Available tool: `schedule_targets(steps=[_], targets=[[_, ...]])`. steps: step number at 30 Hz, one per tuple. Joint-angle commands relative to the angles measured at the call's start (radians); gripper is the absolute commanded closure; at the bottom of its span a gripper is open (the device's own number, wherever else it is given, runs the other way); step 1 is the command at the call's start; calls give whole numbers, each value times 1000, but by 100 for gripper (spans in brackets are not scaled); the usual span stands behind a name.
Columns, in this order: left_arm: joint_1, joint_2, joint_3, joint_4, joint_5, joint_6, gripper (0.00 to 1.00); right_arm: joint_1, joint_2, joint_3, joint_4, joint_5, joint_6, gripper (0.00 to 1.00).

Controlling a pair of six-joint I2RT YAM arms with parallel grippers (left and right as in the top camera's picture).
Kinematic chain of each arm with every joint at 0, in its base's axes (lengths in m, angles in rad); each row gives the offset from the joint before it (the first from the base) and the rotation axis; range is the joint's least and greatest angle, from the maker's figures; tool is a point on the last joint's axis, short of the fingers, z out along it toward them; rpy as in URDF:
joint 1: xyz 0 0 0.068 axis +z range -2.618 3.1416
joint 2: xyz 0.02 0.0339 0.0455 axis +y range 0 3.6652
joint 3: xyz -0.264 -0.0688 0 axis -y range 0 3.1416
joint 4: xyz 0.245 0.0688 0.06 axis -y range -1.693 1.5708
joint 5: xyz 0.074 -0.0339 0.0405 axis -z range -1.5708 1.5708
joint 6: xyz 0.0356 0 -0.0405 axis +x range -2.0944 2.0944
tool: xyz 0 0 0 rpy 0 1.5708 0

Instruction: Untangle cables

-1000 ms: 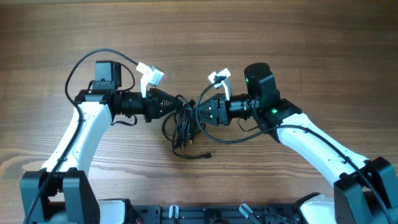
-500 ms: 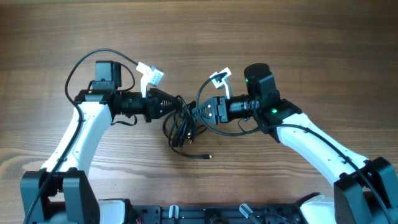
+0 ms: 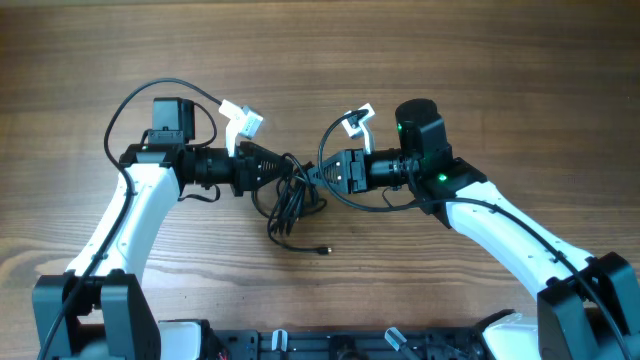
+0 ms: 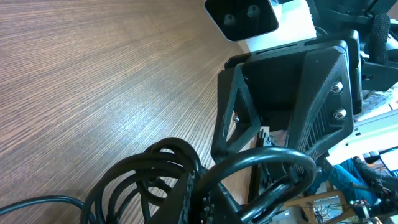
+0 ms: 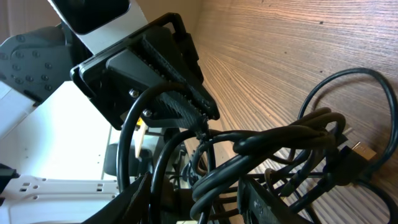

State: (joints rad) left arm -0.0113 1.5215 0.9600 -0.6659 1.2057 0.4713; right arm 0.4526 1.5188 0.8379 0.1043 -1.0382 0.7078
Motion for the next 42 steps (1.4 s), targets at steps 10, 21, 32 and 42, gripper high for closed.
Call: schedule_targets(steps=[10, 21, 32, 42], targets=[[0, -1, -1, 3, 23, 15, 90, 39, -2, -2, 53, -63, -31, 53], [0, -1, -1, 3, 23, 15, 90, 116, -2, -2, 62, 29, -36, 60], [0, -1, -1, 3, 23, 15, 90, 152, -2, -2, 105, 55, 66, 61], [0, -1, -1, 3, 23, 16, 91, 182, -2, -2, 106, 138, 81, 65]])
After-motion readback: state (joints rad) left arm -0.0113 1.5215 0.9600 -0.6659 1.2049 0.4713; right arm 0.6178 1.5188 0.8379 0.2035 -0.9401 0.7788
